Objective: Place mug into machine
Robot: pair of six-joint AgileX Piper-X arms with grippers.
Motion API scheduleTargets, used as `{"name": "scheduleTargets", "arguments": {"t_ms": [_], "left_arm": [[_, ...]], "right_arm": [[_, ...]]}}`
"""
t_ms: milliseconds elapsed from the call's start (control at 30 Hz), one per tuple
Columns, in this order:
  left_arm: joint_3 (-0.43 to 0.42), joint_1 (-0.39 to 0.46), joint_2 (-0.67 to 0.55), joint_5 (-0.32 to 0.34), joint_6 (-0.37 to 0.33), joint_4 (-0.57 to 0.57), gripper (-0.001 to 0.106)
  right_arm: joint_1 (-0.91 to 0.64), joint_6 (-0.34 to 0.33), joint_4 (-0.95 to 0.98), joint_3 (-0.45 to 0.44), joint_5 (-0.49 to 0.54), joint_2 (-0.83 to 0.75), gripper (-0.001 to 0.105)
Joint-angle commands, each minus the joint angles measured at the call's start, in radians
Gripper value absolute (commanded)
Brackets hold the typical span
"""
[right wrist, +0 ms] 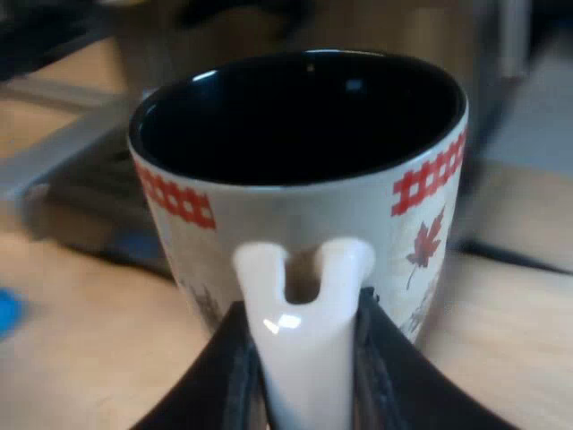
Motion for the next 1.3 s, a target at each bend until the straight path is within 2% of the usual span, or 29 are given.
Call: {"name": "scheduleTargets", "arguments": {"t_ms": [33,133,200,300,400,500,767,833,900,1000,1300], "left_arm": [[-0.004,-0.003,0.002,-0.02,-0.007,-0.024,0.092],[-0.003,-0.003,0.002,-0.02,-0.007,-0.025,0.092],[-0.003,-0.003,0.002,-0.02,-0.007,-0.025,0.092],[-0.003,-0.003,0.002,-0.02,-0.007,-0.027,0.092],[-0.003,-0.003,0.002,-0.02,-0.007,-0.027,0.092],[-0.003,-0.003,0.002,-0.02,-0.007,-0.027,0.092],[-0.003,-0.003,0.002,-0.02,-0.007,-0.027,0.092],[-0.003,-0.003,0.002,-0.02,-0.007,-0.027,0.092],[-0.003,-0.003,0.002,-0.02,-0.007,-0.027,0.092],[-0.003,-0.003,0.002,-0.02,-0.008,-0.027,0.092],[-0.003,-0.003,0.002,-0.02,-0.008,-0.027,0.092]], "right_arm": [[0.064,0.018,-0.048,-0.021,0.051,-0.008,0.0],[0.159,0.026,-0.058,-0.021,0.145,-0.008,0.0],[0.233,0.063,-0.105,-0.004,0.201,0.005,0.0],[0.273,0.065,-0.14,0.01,0.24,0.022,0.0],[0.385,0.068,-0.29,0.048,0.367,0.094,0.0],[0.428,0.068,-0.372,0.057,0.42,0.168,0.0],[0.439,0.068,-0.661,0.056,0.452,0.431,0.0],[0.439,0.068,-0.681,0.056,0.452,0.446,0.0],[0.439,0.084,-0.81,0.056,0.442,0.574,0.0],[0.439,0.092,-0.925,0.047,0.442,0.675,0.0],[0.439,0.092,-1.064,-0.041,0.442,0.918,0.0]]}}
